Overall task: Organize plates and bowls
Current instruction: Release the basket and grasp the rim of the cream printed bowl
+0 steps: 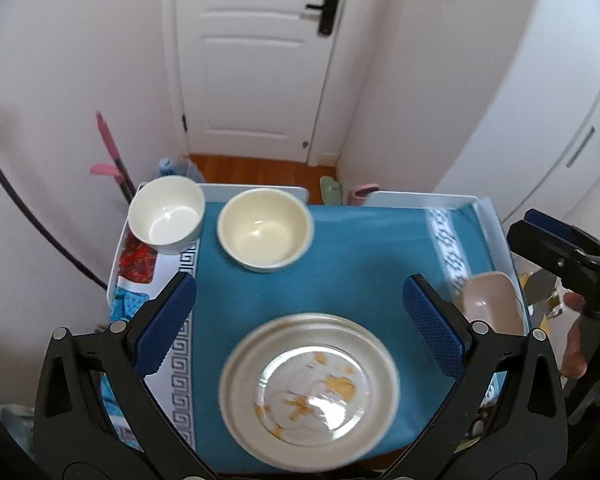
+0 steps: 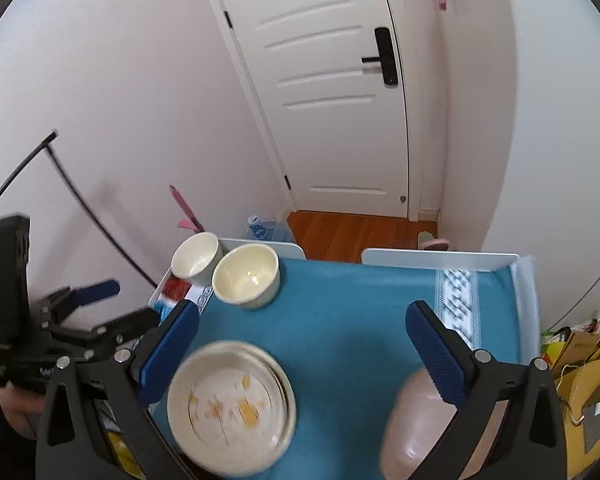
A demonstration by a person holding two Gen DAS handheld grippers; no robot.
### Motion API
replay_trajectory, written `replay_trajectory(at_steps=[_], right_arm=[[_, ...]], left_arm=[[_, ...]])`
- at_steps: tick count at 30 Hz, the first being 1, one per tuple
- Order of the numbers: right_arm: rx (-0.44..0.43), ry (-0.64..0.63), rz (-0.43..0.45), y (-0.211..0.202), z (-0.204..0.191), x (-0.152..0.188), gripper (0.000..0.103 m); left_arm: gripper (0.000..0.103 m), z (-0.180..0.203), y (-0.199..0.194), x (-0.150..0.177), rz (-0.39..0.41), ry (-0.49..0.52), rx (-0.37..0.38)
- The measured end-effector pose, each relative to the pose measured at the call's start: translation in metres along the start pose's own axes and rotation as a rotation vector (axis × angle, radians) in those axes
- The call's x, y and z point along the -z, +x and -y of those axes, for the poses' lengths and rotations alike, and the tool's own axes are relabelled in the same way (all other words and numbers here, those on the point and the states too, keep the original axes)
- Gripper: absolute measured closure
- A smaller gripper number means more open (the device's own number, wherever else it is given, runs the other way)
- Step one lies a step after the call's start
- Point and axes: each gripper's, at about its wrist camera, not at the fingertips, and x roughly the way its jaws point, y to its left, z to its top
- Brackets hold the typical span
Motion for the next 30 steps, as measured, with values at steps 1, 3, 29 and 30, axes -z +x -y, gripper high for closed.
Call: replay_trajectory(at_steps=[1,3,29,30], right_arm=[[-0.006,0.005,-0.022,0.016,-0.004,-0.006,0.000],[-0.019,0.025,-0.064,0.046,-0.008,-0.015,0.000],[-0.012,0.208,-0.418,0.265,-0.024,-0.001,0.082],[-0.012,0.209,-0.421,0.266,-0.024,-0.001,0.087]], left_arm=[[0.001,-0.011,0.011,-0.003,-0.016,-0.016,0.011],[0.002,-0.033,0.033,-0.008,-0.054,-0.049,0.029],[0.087,-0.092,0.201,-0.021,-0.302,-0.070,0.137],[0.087,-0.091,0.201,-0.022,-0.300,-0.066,0.134]])
